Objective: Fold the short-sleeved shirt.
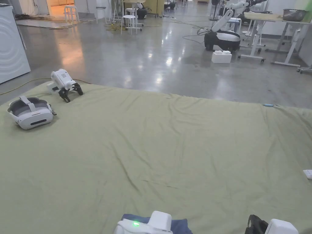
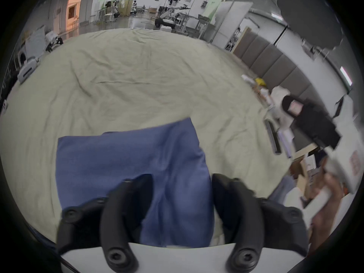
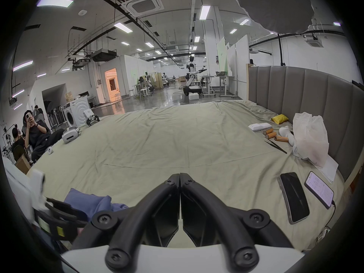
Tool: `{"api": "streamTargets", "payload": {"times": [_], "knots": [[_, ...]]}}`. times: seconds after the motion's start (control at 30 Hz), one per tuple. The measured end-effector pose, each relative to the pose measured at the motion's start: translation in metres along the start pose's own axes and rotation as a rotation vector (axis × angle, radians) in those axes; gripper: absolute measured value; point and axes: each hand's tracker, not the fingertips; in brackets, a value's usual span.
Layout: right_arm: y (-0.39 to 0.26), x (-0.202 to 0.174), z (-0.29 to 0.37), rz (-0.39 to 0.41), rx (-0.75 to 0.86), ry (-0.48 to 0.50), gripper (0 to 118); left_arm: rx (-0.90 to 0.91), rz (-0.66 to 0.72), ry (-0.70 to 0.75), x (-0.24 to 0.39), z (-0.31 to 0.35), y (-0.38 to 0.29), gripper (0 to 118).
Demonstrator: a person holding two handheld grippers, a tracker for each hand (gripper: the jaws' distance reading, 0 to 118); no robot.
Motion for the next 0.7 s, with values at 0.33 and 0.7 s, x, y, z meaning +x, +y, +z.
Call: {"api": "streamTargets", "payload": {"times": [0.33,0.7], "knots": [[-0.001,-0.016,0.007,0.029,0.004,-0.039,0,0.062,0.028,-0.023,-0.016,0.014,0.006,6],[-0.004,-0.021,0.017,0.059,0.02,-0.041,0,0.037,0.039,-0.063,-0.006,-0.035,-0.037,1]]}}
